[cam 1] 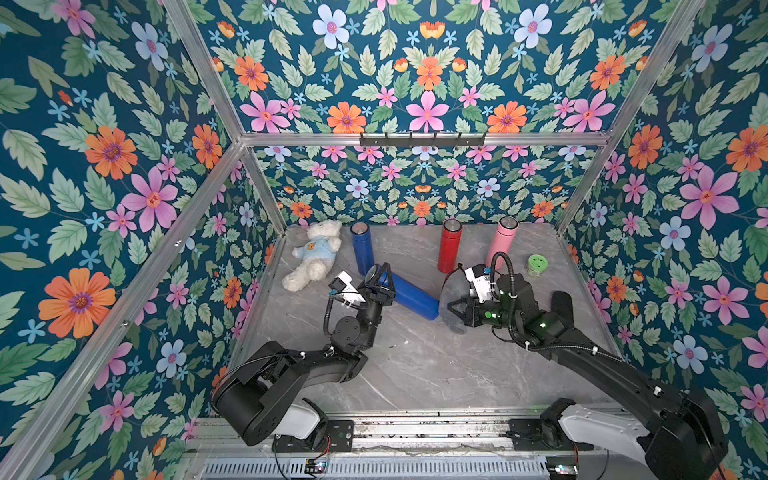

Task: Wipe the surface of the thermos
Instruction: Wipe the dirt from the surface of the thermos.

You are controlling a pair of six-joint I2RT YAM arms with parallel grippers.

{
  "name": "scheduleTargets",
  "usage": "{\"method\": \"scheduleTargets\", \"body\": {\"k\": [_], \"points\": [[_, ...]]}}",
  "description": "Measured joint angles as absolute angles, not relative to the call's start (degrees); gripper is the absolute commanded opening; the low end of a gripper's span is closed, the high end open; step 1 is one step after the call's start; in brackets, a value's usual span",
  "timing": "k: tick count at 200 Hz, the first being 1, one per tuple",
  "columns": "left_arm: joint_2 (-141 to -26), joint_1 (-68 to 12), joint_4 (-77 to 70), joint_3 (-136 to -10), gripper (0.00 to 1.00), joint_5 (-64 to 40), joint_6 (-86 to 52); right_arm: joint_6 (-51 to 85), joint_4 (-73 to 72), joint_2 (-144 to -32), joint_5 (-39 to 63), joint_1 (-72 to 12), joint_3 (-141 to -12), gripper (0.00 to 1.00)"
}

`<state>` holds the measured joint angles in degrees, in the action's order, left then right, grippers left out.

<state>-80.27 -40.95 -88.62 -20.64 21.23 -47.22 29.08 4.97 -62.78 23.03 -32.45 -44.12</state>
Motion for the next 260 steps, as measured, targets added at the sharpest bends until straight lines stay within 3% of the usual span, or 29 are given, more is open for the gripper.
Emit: {"method": "scheduleTargets", "body": {"k": [188, 260], "points": [[-83.1, -40.4, -89.1, -24.3, 0.00, 27.4, -56.2, 34.3, -9.0, -77.8, 27.1, -32.2, -46.0, 0.00], [-84.0, -40.1, -92.6, -21.9, 0.00, 28.9, -57.6, 35.9, -7.4, -74.7, 28.5, -32.1, -47.1, 0.00]]}}
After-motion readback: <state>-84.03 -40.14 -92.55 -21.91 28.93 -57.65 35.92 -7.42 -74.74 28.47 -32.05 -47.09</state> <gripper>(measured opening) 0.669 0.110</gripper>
